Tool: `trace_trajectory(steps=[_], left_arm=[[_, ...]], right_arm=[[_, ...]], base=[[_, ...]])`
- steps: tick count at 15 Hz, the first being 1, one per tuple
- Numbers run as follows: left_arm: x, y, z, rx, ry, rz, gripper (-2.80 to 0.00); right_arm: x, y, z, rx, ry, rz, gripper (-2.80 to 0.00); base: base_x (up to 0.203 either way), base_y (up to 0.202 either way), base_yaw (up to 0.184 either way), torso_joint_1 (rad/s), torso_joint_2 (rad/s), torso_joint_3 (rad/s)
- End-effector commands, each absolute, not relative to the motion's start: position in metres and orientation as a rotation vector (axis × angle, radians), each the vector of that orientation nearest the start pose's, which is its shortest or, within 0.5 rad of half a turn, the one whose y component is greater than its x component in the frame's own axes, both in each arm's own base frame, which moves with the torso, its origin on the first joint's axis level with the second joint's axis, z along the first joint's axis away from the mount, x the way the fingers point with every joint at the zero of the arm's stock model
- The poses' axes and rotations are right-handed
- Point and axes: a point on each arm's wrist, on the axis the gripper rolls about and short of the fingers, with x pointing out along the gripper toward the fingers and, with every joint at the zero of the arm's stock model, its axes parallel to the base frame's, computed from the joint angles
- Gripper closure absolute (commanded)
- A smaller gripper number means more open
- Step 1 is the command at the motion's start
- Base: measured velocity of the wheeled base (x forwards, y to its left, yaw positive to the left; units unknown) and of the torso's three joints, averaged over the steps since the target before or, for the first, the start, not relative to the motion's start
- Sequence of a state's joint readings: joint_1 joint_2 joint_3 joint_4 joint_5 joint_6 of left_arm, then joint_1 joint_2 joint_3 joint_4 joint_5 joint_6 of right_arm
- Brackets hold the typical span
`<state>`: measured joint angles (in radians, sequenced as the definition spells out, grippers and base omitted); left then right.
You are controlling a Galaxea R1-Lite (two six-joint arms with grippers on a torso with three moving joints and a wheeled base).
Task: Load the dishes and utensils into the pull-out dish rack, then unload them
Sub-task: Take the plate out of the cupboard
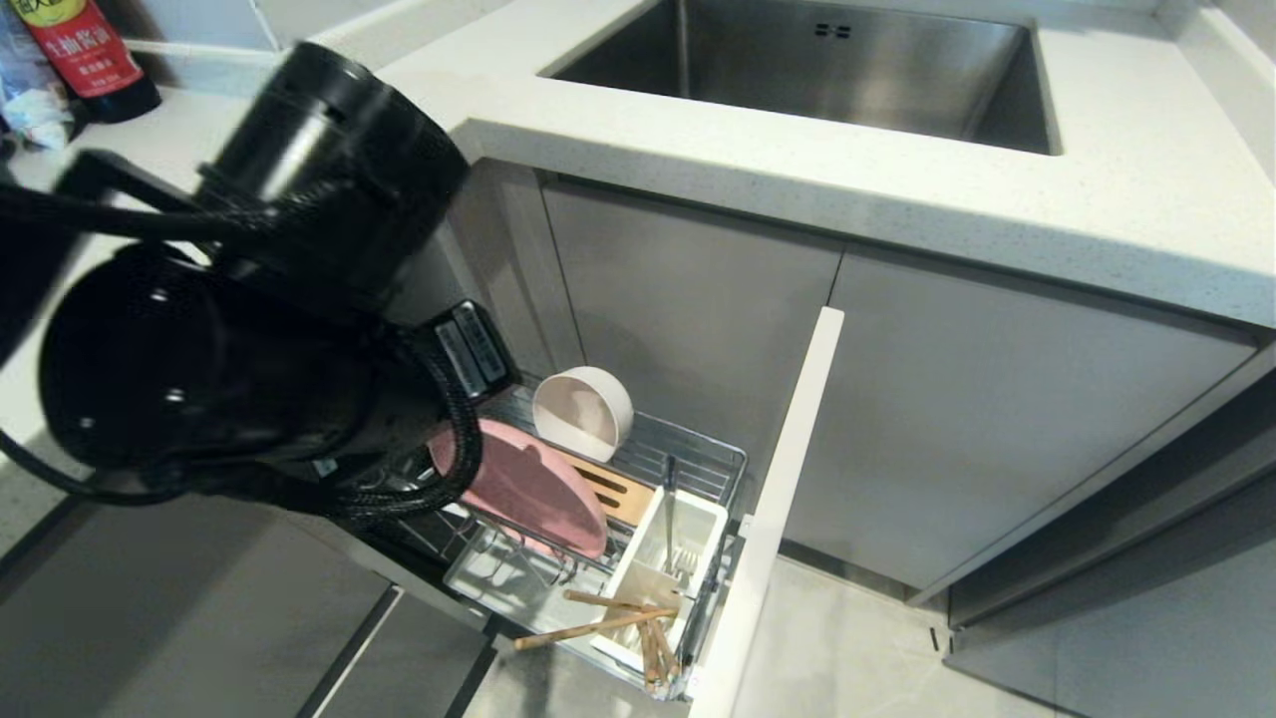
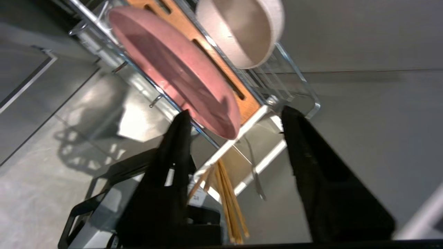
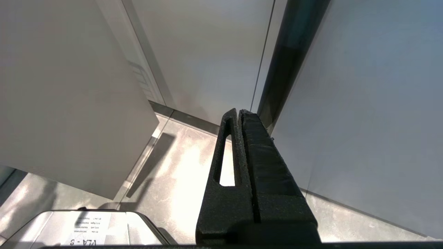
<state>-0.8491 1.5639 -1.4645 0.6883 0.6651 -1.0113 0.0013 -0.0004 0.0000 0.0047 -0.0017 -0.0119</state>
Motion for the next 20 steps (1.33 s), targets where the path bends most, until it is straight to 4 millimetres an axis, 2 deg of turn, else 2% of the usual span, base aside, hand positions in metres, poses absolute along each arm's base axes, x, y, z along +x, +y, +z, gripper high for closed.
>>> trace_trajectory(steps=[1, 5, 9, 12, 17, 18, 20], left_arm=[[0.190, -0.196, 0.264, -0.393, 0.622, 0.184, -2.80], [0.209, -0.215, 0.237, -0.427, 0.654, 0.267, -2.80], [0.230, -0.222, 0.213, -0.408, 0.681, 0.337, -2.80], [0.245, -0.222, 0.203, -0.421, 0.667, 0.371, -2.80], [0.251, -0.222, 0.200, -0.432, 0.659, 0.376, -2.80], [0.250, -0.222, 0.200, -0.430, 0.660, 0.376, 0.00], [0.250, -0.222, 0.201, -0.432, 0.658, 0.375, 0.00]], right_arm=[[-0.023, 0.000, 0.075, -0.012, 0.004, 0.000, 0.00], [-0.023, 0.000, 0.075, -0.012, 0.004, 0.000, 0.00], [-0.023, 0.000, 0.075, -0.012, 0.004, 0.000, 0.00], [-0.023, 0.000, 0.075, -0.012, 0.004, 0.000, 0.00], [-0.023, 0.000, 0.075, -0.012, 0.004, 0.000, 0.00], [-0.023, 0.000, 0.075, -0.012, 0.005, 0.000, 0.00], [-0.023, 0.000, 0.075, -0.012, 0.005, 0.000, 0.00]], base=[[0.000, 0.000, 0.000, 0.000, 0.00, 0.000], [0.000, 0.000, 0.000, 0.000, 0.00, 0.000], [0.000, 0.000, 0.000, 0.000, 0.00, 0.000], [0.000, 0.000, 0.000, 0.000, 0.00, 0.000], [0.000, 0.000, 0.000, 0.000, 0.00, 0.000], [0.000, 0.000, 0.000, 0.000, 0.00, 0.000], [0.000, 0.000, 0.000, 0.000, 0.00, 0.000]])
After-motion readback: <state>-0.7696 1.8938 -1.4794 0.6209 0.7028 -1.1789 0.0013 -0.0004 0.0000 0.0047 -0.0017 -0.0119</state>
